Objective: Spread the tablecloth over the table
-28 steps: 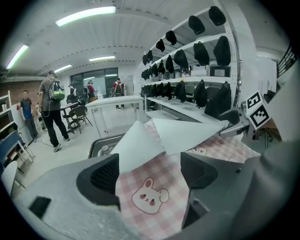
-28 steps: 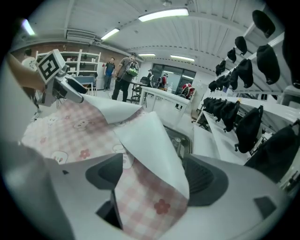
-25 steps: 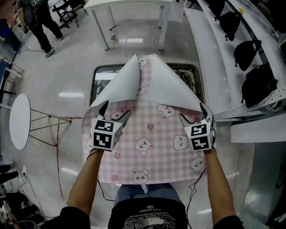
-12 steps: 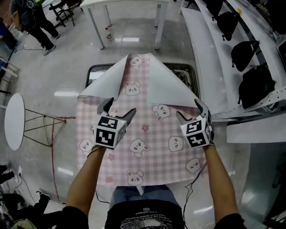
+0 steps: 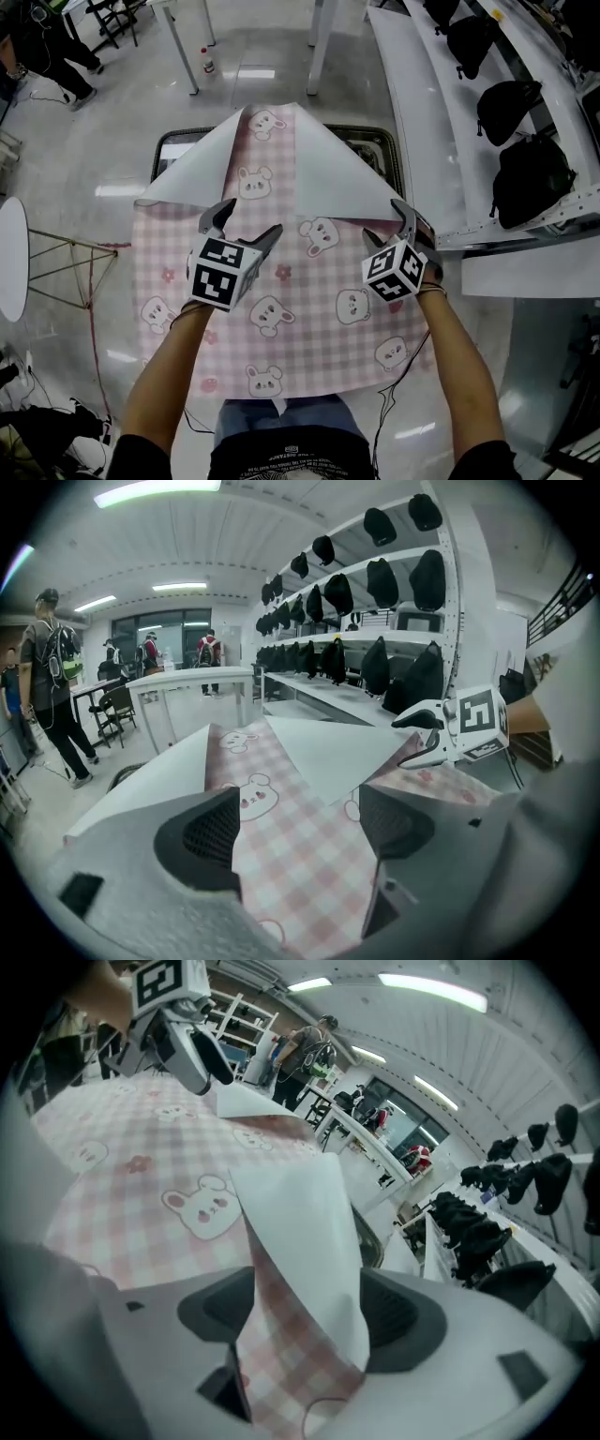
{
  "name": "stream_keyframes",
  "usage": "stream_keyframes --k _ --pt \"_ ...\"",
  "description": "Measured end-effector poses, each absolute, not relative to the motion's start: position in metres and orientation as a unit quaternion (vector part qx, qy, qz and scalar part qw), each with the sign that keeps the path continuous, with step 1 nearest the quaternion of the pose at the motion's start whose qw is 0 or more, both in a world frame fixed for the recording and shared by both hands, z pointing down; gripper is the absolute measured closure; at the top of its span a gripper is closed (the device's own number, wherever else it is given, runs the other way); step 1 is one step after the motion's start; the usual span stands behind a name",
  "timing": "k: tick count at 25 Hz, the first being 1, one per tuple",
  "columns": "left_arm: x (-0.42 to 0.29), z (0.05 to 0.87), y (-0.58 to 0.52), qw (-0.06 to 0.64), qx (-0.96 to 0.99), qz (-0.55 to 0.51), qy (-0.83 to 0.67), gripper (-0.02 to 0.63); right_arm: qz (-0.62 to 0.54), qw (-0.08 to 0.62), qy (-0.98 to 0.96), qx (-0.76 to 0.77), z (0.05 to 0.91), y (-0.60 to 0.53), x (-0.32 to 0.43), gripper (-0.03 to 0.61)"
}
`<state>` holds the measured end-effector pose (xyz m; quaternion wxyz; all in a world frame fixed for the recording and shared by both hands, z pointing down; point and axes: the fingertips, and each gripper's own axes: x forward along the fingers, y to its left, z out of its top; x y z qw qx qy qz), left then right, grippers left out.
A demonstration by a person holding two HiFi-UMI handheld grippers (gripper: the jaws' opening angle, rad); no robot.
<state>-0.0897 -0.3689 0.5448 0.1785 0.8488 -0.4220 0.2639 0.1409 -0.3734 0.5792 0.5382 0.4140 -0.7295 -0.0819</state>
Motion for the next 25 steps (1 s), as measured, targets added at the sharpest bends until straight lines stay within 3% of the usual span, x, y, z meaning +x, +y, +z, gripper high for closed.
stream_keyframes --k 10,18,25 --pt "-0.073 0.544 -0.383 0.181 0.859 0.251 -0.408 0.216 -0.216 0.600 -0.681 0.360 0.600 -0.401 0.135 0.233" --pt "-0.054 0.529 -0.400 0.168 0.869 0.241 -0.399 0.219 -0.203 0.547 -0.705 0.404 0.580 -0.419 0.128 0.405" --pt "-0.032 0.522 -0.415 0.164 0.874 0.242 -0.389 0.227 -0.154 0.496 -0.717 0.465 0.560 -0.446 0.145 0.480"
